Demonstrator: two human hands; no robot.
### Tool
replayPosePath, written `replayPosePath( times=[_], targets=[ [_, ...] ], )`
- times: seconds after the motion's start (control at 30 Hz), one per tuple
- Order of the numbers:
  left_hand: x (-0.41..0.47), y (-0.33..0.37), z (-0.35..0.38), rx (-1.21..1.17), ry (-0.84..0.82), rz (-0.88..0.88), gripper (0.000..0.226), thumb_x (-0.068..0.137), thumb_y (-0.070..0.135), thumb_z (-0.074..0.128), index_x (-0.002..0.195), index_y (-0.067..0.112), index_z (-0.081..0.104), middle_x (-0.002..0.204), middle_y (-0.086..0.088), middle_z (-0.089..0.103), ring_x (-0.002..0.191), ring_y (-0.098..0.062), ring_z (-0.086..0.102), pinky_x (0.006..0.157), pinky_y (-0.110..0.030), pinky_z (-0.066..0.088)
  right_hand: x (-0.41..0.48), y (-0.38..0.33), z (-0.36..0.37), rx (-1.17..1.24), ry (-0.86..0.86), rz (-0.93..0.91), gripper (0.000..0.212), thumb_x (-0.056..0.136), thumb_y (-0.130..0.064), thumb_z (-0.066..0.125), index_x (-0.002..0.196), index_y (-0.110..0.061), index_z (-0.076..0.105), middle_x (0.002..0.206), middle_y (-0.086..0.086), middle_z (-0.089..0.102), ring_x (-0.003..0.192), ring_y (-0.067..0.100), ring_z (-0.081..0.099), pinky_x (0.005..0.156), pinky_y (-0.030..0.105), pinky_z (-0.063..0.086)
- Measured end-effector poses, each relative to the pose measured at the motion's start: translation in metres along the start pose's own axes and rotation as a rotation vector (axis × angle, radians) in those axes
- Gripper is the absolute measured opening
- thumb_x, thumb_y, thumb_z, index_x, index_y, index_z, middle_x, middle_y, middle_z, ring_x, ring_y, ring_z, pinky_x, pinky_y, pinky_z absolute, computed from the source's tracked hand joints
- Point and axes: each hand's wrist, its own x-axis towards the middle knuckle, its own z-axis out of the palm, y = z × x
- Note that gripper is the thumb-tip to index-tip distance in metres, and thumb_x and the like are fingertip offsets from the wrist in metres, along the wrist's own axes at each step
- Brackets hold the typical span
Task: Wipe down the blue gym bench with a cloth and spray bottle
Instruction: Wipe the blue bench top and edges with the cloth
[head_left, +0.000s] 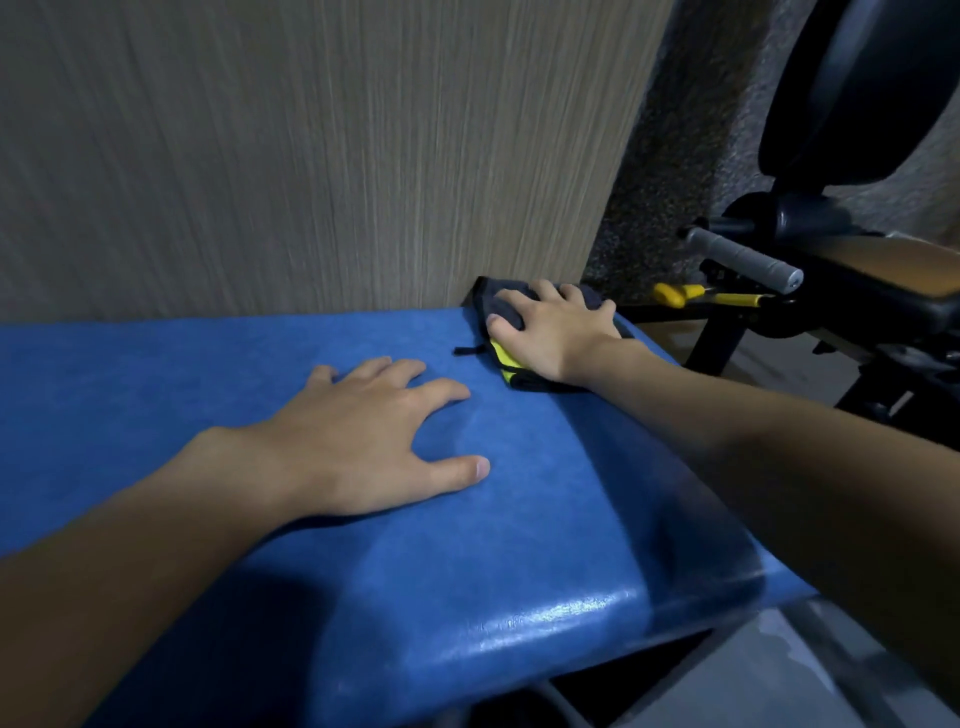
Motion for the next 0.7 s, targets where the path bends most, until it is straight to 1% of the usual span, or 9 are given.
replayPosePath(
  times=[0.07, 0.13, 0.2, 0.3, 0.4, 0.47, 0.53, 0.63, 0.7],
  targets=[
    [0.0, 0.0, -0.001, -0.005, -0.003, -0.001, 0.106, 0.051, 0.094, 0.007, 0.148, 0.054, 0.02, 0.163, 0.011, 0.018, 0.151, -0.01, 0.012, 0.117, -0.048, 0.02, 0.0, 0.0, 0.001, 0.011, -0.002, 0.011, 0.064, 0.089, -0.068, 0.015, 0.149, -0.047, 0.026, 0.161, -0.002, 0.021, 0.148, 0.033, 0.014, 0.106, 0.072, 0.016],
    [-0.001, 0.0, -0.001, -0.015, 0.002, 0.004, 0.104, 0.052, 0.095, 0.008, 0.147, 0.054, 0.022, 0.162, 0.012, 0.02, 0.15, -0.01, 0.013, 0.117, -0.048, 0.02, -0.01, 0.002, 0.002, 0.027, -0.016, 0.004, 0.063, 0.091, -0.068, 0.016, 0.151, -0.047, 0.022, 0.165, -0.003, 0.014, 0.151, 0.032, 0.008, 0.11, 0.071, 0.011],
    [-0.003, -0.002, -0.001, -0.027, 0.015, 0.015, 0.104, 0.054, 0.095, 0.01, 0.147, 0.052, 0.025, 0.16, 0.014, 0.024, 0.149, -0.009, 0.017, 0.116, -0.046, 0.021, -0.028, 0.003, 0.0, 0.033, -0.034, -0.005, 0.061, 0.093, -0.067, 0.017, 0.151, -0.048, 0.02, 0.167, -0.005, 0.009, 0.152, 0.031, 0.004, 0.113, 0.068, 0.007],
    [-0.004, -0.005, 0.0, -0.044, 0.031, 0.024, 0.101, 0.057, 0.092, 0.011, 0.146, 0.048, 0.03, 0.156, 0.018, 0.03, 0.147, -0.007, 0.022, 0.115, -0.044, 0.023, -0.069, 0.005, -0.002, 0.029, -0.039, -0.041, 0.061, 0.094, -0.068, 0.017, 0.152, -0.049, 0.018, 0.167, -0.006, 0.006, 0.153, 0.03, 0.002, 0.115, 0.066, 0.006],
    [-0.005, -0.007, 0.001, -0.062, 0.041, 0.02, 0.097, 0.061, 0.087, 0.009, 0.147, 0.048, 0.031, 0.159, 0.015, 0.028, 0.148, -0.009, 0.022, 0.116, -0.043, 0.021, -0.122, 0.009, -0.005, 0.037, -0.055, -0.078, 0.065, 0.09, -0.072, 0.011, 0.151, -0.051, 0.014, 0.167, -0.008, 0.003, 0.153, 0.028, 0.0, 0.116, 0.065, 0.005],
    [-0.007, -0.007, 0.002, -0.054, 0.048, 0.02, 0.097, 0.062, 0.086, 0.008, 0.148, 0.047, 0.031, 0.16, 0.013, 0.028, 0.149, -0.01, 0.021, 0.116, -0.043, 0.021, -0.16, 0.008, -0.008, 0.03, -0.059, -0.092, 0.075, 0.08, -0.077, 0.0, 0.151, -0.052, 0.011, 0.167, -0.01, 0.001, 0.153, 0.025, -0.002, 0.117, 0.063, 0.005],
    [-0.009, -0.005, 0.002, -0.052, 0.048, 0.022, 0.098, 0.063, 0.087, 0.008, 0.149, 0.046, 0.031, 0.16, 0.011, 0.028, 0.149, -0.012, 0.021, 0.117, -0.043, 0.021, -0.193, 0.007, -0.011, 0.012, -0.049, -0.097, 0.084, 0.072, -0.076, -0.008, 0.151, -0.052, 0.006, 0.167, -0.011, -0.002, 0.153, 0.022, -0.006, 0.118, 0.061, 0.004],
    [-0.011, -0.003, 0.0, -0.061, 0.052, 0.024, 0.098, 0.064, 0.087, 0.008, 0.148, 0.045, 0.033, 0.161, 0.008, 0.027, 0.15, -0.013, 0.019, 0.119, -0.044, 0.02, -0.221, 0.011, -0.018, 0.005, -0.05, -0.108, 0.084, 0.071, -0.078, -0.011, 0.151, -0.053, -0.002, 0.166, -0.012, -0.008, 0.152, 0.019, -0.012, 0.119, 0.057, 0.0],
    [-0.012, -0.004, -0.001, -0.039, 0.054, 0.016, 0.097, 0.064, 0.087, 0.007, 0.149, 0.047, 0.03, 0.161, 0.006, 0.026, 0.15, -0.015, 0.018, 0.119, -0.046, 0.019, -0.224, 0.012, -0.02, -0.01, -0.027, -0.122, 0.084, 0.071, -0.081, -0.012, 0.15, -0.053, -0.004, 0.166, -0.011, -0.01, 0.152, 0.019, -0.014, 0.119, 0.057, -0.003]
  ],
)
